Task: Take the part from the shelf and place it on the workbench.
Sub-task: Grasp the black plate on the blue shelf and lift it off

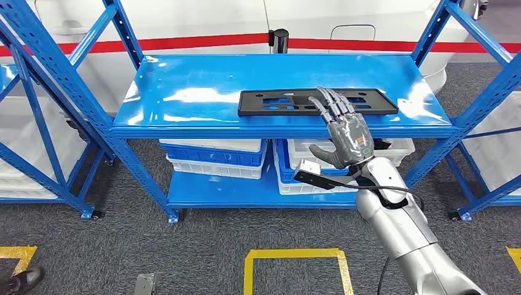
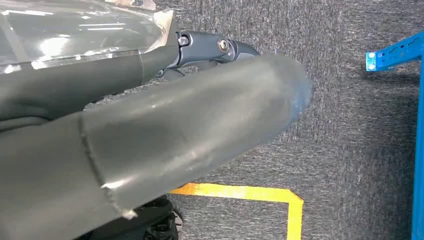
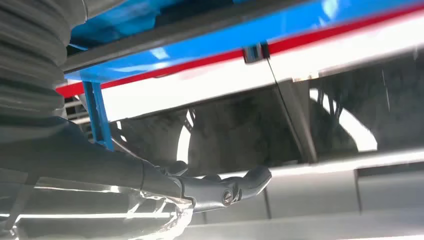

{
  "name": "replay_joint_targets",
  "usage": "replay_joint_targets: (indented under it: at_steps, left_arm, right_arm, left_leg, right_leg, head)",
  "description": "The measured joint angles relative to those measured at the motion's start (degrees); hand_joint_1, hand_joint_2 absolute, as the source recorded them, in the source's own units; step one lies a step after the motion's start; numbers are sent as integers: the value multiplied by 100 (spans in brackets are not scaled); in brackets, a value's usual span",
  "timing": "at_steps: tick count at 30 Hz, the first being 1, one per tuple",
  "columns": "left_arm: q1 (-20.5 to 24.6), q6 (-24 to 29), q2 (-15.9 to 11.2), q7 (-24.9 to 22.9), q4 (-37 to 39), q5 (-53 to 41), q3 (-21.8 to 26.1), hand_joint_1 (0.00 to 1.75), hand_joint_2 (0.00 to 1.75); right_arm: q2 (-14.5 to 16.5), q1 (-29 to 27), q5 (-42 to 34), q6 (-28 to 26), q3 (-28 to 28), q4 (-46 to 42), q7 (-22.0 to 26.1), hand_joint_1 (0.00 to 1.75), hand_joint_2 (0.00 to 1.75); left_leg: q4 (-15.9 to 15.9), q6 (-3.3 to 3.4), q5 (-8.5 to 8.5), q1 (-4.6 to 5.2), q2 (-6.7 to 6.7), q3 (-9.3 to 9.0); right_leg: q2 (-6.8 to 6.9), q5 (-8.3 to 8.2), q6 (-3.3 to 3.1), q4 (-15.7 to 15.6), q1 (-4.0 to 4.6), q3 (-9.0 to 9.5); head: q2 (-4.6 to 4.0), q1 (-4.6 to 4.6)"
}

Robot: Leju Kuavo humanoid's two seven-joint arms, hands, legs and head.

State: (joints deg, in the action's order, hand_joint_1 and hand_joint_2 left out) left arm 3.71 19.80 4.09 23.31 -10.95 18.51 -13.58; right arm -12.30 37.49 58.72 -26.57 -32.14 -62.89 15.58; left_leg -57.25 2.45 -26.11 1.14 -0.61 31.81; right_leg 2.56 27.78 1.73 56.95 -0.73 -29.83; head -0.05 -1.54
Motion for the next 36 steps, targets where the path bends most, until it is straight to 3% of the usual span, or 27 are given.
replay_joint_targets:
  at_steps: [13, 31, 36]
  left_arm:
    - [97, -16, -13, -379, 5, -255, -224, 0, 0]
    - [104, -112, -60, -574, 28, -293, -265, 0, 0]
    - [105, -108, -70, -578, 31, -297, -265, 0, 0]
  right_arm:
    - [62, 695, 456, 994, -590, 1433, -594, 0, 175]
    - [-286, 937, 206, 1007, -571, 1775, -715, 0, 175]
    - [-326, 941, 166, 996, -544, 1755, -706, 0, 175]
  left_leg:
    - [-4, 0, 1, 1, 4, 0]
    - [-6, 2, 2, 5, 4, 3]
    - [-43, 7, -2, 14, 6, 32]
  right_leg:
    - [3, -1, 1, 0, 0, -1]
    - [3, -6, 9, 0, -1, -3]
    - [8, -20, 32, -3, -53, -12]
  head:
    - [1, 2]
    - [1, 2]
    - [1, 0]
